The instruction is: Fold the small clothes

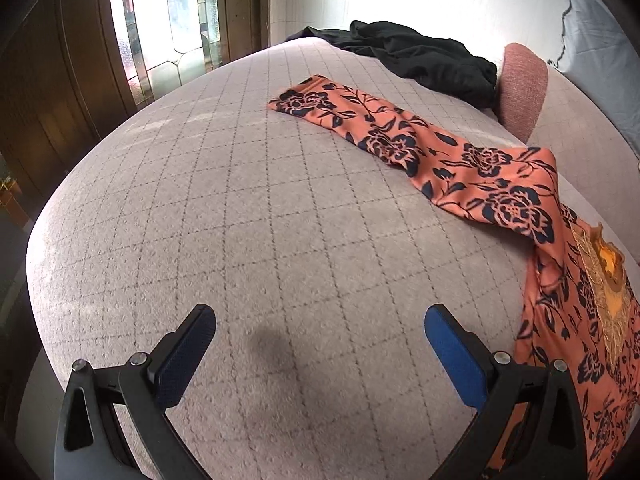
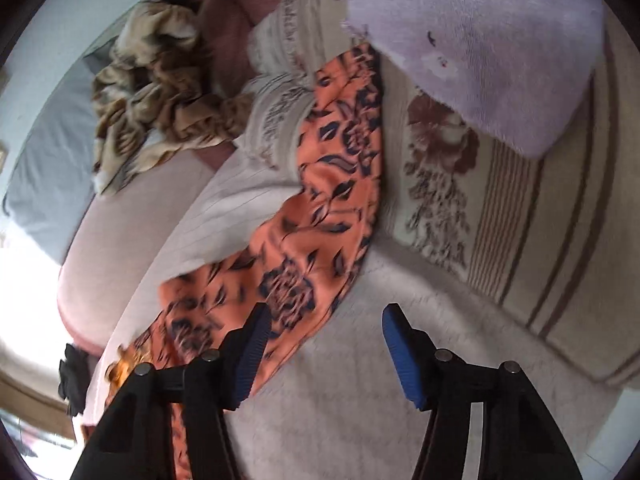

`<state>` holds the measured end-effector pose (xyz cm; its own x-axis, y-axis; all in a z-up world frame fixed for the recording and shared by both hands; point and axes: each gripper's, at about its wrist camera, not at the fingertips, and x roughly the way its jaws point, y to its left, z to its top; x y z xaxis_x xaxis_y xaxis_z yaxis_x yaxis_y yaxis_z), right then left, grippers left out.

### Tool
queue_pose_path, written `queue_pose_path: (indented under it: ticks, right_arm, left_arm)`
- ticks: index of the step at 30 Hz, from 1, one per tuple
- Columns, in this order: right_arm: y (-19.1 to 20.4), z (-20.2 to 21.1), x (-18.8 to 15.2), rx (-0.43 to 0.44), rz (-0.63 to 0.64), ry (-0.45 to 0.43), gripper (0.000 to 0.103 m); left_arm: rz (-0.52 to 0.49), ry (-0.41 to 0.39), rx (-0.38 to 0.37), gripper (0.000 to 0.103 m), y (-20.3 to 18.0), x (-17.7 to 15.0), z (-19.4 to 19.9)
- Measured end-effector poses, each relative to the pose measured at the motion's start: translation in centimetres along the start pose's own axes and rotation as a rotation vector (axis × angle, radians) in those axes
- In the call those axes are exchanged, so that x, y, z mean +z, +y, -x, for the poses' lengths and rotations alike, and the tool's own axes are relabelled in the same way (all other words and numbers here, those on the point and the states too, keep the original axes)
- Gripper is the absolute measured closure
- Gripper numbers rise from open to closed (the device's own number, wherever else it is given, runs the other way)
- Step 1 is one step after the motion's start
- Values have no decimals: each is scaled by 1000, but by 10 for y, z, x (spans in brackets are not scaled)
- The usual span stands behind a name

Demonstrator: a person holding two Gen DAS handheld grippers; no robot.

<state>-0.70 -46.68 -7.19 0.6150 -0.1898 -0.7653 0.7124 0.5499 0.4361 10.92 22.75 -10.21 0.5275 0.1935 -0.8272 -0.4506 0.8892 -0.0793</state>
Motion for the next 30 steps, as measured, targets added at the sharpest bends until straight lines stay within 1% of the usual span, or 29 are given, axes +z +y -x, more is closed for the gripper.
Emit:
queue_pose_path:
  ticks: [2,3,4,6,7,8,9,10,11,12,14,16,17,18,19,20,21,23,24,25,26,27,28,29,30]
  right_arm:
    - [-5,-19,26,-15,-46,-14,42]
    - [-5,-27,36,-29,-50,-20,41]
    - [-3,-36,44,-64,-52,-25,41]
    - [-3,-52,53,-115,-67,-29,41]
    - [-5,-61,55,-149,-87,-19,41]
    - [-8,-67,57,-147,-110,-19,43]
    - [-8,-71,58,-155,-114,-27,56]
    - [-5,-75,61,-181,-101,-31,84]
    - [-2,-78,64,-201,-83,-29,95]
    - [4,-78,66,-211,-69,-33,98]
    - [31,-66,71,-214,20,-80,98]
    - [76,-43,71,-169,149,-137,98]
    - [106,-29,67,-140,231,-173,98]
    - [136,-13,59,-93,301,-203,98]
    - [168,4,47,-36,372,-235,98]
    - [202,22,29,36,443,-267,98]
    - [235,37,5,113,511,-278,98]
    - [294,62,-59,263,660,-276,98]
    - [317,68,-97,334,717,-255,98]
    - [334,68,-135,386,769,-211,98]
    - [347,61,-174,423,817,-149,97]
    - [353,47,-211,443,848,-80,94]
    - [357,27,-249,436,871,-5,89]
    - [358,3,-285,404,918,86,67]
    - [355,-18,-316,370,961,165,32]
  left_arm:
    - [18,-3,17,0,5,2,-10]
    - [23,6,26,0,6,1,-17]
    - [24,20,35,0,7,-1,-24]
    - [-15,-2,82,0,1,-4,-27]
    - [-32,-8,94,0,-2,-4,-27]
    - [-40,-11,94,0,-3,-4,-28]
    - [-36,-11,87,0,-1,-4,-29]
    - [-24,-9,74,0,1,-4,-29]
    - [-16,-7,62,0,4,-3,-28]
    - [-14,-7,55,0,5,-3,-29]
    - [-14,-8,57,0,5,-3,-29]
    - [-19,-10,69,0,3,-4,-29]
    - [-18,-11,70,0,3,-4,-28]
    - [-14,-10,66,0,4,-4,-28]
    - [-9,-8,58,0,5,-4,-27]
    - [-2,-8,48,0,7,-3,-27]
    - [6,-8,38,0,9,-3,-26]
    - [14,-5,24,0,11,-3,-26]
    - [14,-5,22,0,11,-3,-25]
    - [12,-3,21,0,11,-3,-25]
    - [9,-2,22,0,11,-3,-26]
    - [6,-1,22,0,10,-3,-26]
    - [3,1,22,0,10,-4,-26]
    - [0,3,20,0,10,-4,-26]
    - [-2,5,16,0,11,-3,-26]
